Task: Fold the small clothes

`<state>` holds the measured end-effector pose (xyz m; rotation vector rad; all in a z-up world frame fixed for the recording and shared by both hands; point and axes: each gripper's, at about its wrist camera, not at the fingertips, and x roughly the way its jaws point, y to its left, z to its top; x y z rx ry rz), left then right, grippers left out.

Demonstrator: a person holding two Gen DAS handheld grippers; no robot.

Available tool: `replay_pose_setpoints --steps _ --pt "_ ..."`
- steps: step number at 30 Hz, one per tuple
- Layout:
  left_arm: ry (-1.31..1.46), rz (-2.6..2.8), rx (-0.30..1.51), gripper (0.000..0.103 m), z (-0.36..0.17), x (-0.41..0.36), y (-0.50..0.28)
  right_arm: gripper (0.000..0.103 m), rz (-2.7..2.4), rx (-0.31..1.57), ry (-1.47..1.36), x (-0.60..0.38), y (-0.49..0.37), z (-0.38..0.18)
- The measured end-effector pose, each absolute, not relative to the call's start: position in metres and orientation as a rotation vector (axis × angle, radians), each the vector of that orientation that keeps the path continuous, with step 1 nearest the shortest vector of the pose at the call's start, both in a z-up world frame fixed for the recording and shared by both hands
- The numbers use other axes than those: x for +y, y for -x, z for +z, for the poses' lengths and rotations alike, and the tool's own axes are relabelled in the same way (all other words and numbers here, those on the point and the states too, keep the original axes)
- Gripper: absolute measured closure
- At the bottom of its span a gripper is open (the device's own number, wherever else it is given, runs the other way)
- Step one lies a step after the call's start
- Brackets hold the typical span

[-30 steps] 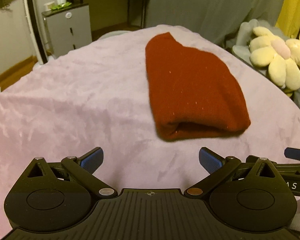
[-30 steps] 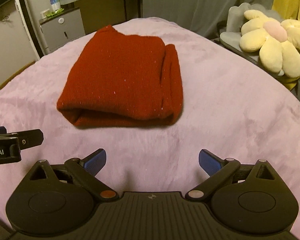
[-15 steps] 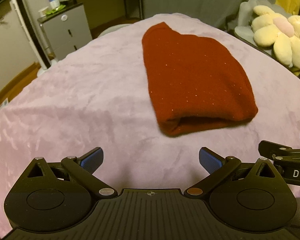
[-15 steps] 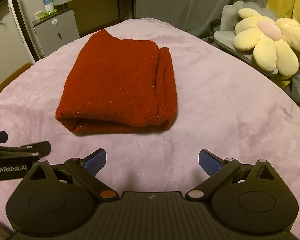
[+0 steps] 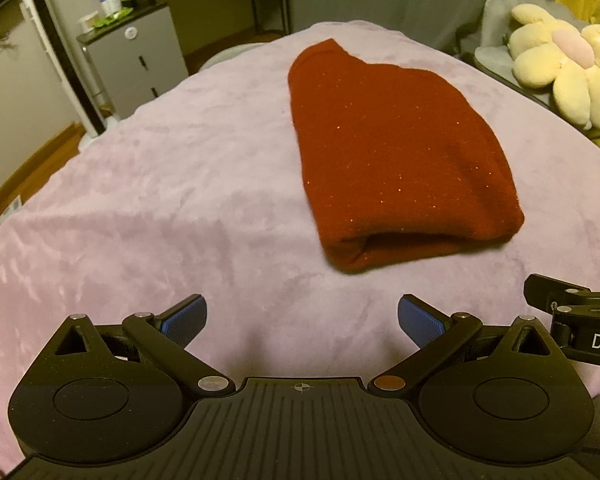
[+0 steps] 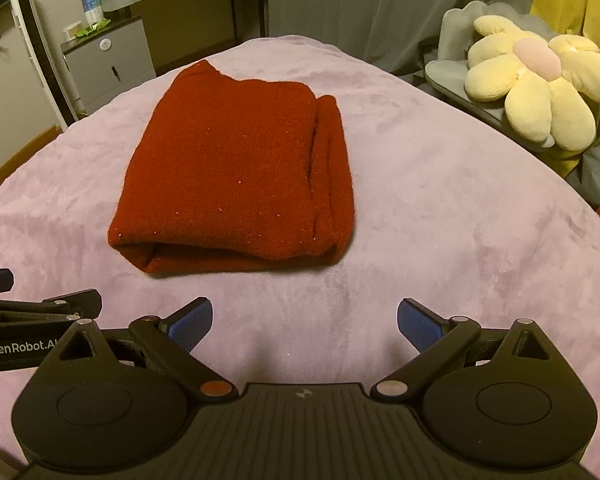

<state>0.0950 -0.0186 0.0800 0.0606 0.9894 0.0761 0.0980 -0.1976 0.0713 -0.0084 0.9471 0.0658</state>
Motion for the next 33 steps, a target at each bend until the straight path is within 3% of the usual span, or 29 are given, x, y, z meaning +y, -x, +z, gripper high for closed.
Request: replay_pose_setpoints --steps 33 --pt "-0.079 0.072 1.001 0.0 0.0748 -0.0216 -0.0966 0.004 0.06 0.94 -0.011 -0.2055 -0.0966 0.0694"
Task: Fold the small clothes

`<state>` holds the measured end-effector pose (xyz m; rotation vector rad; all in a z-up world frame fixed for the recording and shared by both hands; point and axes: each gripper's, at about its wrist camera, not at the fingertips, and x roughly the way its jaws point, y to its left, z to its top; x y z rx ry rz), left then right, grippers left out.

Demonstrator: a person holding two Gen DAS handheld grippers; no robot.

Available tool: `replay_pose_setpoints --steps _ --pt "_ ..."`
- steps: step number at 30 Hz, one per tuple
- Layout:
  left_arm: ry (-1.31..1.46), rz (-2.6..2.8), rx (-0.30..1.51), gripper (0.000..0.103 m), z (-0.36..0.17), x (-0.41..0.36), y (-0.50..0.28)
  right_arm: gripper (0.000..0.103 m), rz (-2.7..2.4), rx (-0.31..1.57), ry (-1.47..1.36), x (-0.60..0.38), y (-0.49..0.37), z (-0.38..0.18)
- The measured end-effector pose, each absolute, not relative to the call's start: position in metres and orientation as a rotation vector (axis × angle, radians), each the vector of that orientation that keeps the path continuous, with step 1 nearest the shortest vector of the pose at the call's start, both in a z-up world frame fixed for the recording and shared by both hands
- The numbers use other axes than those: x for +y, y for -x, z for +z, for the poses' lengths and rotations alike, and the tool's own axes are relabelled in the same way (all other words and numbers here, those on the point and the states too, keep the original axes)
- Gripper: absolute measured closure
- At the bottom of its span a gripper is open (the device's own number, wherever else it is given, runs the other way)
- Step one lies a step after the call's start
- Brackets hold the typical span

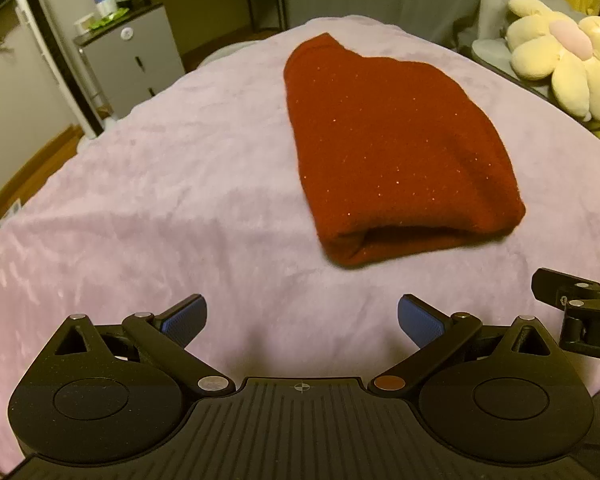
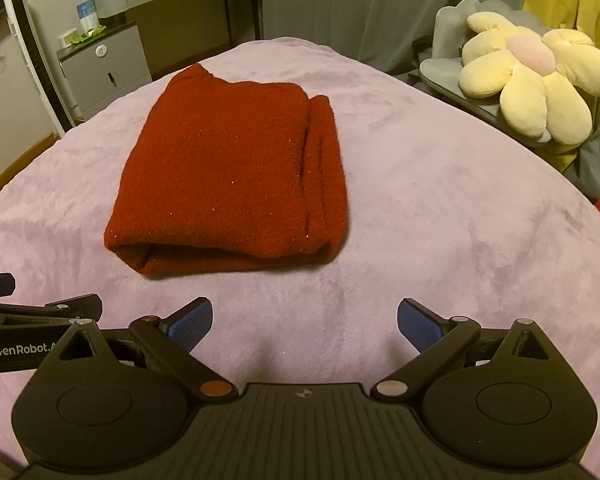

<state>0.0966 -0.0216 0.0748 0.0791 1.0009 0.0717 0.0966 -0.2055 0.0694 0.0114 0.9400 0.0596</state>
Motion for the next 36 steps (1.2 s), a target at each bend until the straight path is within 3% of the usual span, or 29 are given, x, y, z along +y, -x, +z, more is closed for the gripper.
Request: replay_pose_setpoints --steps 36 --pt "-0.089 0.086 1.007 0.0 0.0676 -0.0221 -0.0946 0.004 0.062 0.939 -0.018 -0.2061 -0.0954 0.0629"
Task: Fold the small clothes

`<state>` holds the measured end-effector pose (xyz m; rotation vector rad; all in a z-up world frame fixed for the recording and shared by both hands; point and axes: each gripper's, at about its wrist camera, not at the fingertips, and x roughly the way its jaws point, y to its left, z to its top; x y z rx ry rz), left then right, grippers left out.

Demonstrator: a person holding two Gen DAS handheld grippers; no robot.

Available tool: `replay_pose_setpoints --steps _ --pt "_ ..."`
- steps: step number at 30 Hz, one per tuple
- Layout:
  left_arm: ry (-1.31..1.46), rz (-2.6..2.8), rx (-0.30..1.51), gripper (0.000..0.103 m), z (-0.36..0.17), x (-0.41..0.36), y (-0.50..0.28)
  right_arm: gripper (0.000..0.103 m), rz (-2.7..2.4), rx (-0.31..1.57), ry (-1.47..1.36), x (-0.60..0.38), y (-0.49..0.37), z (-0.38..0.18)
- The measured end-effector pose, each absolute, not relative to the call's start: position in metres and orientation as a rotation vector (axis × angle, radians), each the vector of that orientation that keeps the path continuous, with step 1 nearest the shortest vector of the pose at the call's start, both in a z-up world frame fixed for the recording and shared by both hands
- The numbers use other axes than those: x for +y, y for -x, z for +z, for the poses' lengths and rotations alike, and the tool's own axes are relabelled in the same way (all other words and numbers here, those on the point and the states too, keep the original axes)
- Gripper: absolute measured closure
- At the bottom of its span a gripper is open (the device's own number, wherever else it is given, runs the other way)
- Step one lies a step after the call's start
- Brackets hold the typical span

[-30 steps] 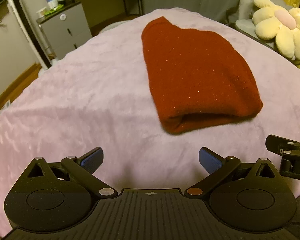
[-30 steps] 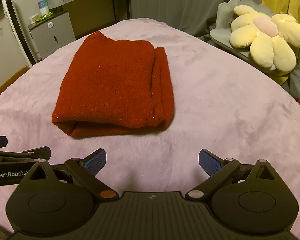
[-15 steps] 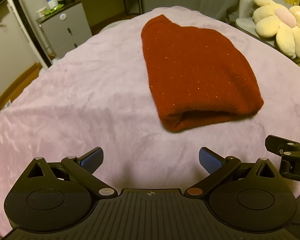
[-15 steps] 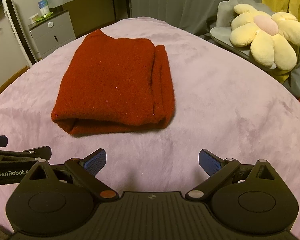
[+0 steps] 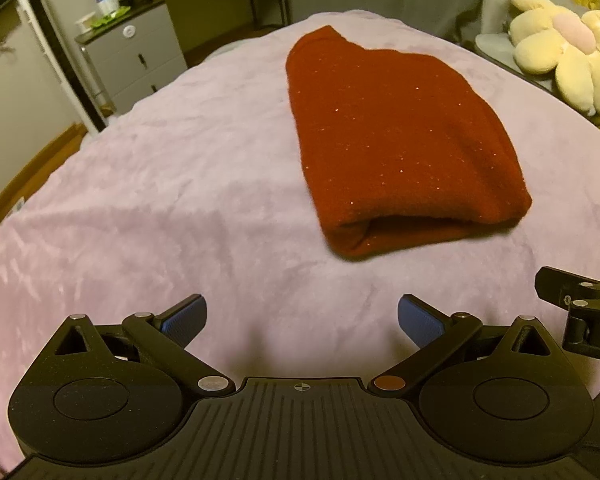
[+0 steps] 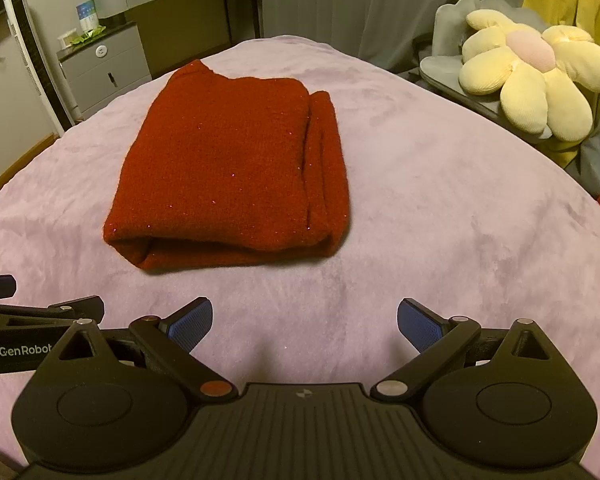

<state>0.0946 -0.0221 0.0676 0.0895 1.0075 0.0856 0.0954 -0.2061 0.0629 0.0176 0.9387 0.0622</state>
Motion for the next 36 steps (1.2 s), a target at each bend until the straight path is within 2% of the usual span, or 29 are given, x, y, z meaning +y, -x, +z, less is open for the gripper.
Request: replay_pose_setpoints --steps 36 --pt "-0.105 0.043 0.983 0.0 0.0702 -0.025 -0.0915 0.004 0.055 0.923 -0.011 -0.207 -0.0921 0.0665"
